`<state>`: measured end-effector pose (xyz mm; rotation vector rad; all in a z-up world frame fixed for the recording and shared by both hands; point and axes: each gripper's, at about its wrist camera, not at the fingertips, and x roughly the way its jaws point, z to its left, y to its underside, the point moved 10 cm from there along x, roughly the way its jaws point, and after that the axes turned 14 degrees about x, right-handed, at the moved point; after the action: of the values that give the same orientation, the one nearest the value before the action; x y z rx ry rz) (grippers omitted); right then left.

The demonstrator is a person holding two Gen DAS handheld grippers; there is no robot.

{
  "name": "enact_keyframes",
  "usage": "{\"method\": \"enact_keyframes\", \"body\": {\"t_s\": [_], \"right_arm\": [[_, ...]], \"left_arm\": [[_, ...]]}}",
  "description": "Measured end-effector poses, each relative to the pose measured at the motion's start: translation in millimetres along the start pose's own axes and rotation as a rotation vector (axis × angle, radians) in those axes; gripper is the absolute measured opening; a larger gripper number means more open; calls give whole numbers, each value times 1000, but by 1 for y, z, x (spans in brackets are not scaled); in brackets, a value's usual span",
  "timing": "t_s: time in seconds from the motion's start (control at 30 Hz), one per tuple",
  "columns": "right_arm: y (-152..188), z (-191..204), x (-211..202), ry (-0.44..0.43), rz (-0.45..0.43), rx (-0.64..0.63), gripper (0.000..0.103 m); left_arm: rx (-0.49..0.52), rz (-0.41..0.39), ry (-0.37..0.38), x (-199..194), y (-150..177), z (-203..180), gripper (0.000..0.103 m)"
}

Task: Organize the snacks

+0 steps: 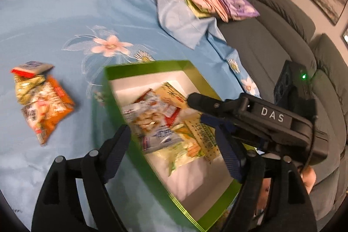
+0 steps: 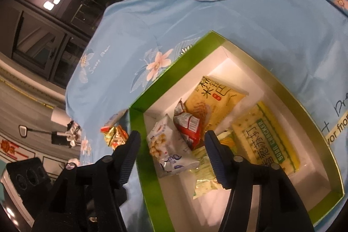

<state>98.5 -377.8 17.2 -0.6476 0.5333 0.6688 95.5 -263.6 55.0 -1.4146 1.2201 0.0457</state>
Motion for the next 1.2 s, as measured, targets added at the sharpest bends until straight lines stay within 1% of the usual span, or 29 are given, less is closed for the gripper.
{"method": "enact_keyframes", "body": {"t_s": [0.03, 0.17, 0.2, 0.3, 0.33, 0.4, 0.53, 0.63, 0.77, 0.87, 0.97, 1.07, 1.13, 1.2], "right_arm": [[0, 2, -1, 0, -6, -7, 68], [5, 14, -1, 11, -25, -47, 71], [7, 18, -1, 13, -27, -58, 73], [15, 30, 1, 23, -30, -101, 76], [18, 34, 2, 30, -30, -119, 77], [25, 41, 4, 39, -31, -154, 79], [38, 56, 11, 57, -37, -206, 81], [50, 67, 17, 70, -32, -244, 81], [65, 78, 26, 100, -44, -289, 81], [79, 88, 37, 102, -22, -320, 81], [94, 99, 53, 103, 4, -358, 81], [111, 115, 75, 101, 65, -428, 81], [117, 123, 88, 112, 98, -480, 81], [115, 129, 106, 157, 109, -528, 81]], "left_arm": [[-13, -17, -14, -10, 1, 6, 83], [-71, -66, -67, -44, 9, 30, 91], [-83, -65, -91, -54, 14, 38, 93], [-103, -58, -167, -75, 25, 59, 94], [-117, -52, -204, -84, 31, 69, 95], [-143, -43, -251, -98, 42, 85, 100], [-225, -64, -309, -125, 70, 120, 102], [-271, -60, -343, -136, 91, 142, 102], [-345, -42, -425, -144, 107, 174, 102], [-381, -53, -442, -149, 110, 187, 102], [-402, -46, -444, -148, 113, 193, 102], [-402, -40, -450, -147, 114, 196, 102], [-400, -36, -459, -146, 114, 198, 102], [-403, -27, -466, -144, 116, 202, 102]]}}
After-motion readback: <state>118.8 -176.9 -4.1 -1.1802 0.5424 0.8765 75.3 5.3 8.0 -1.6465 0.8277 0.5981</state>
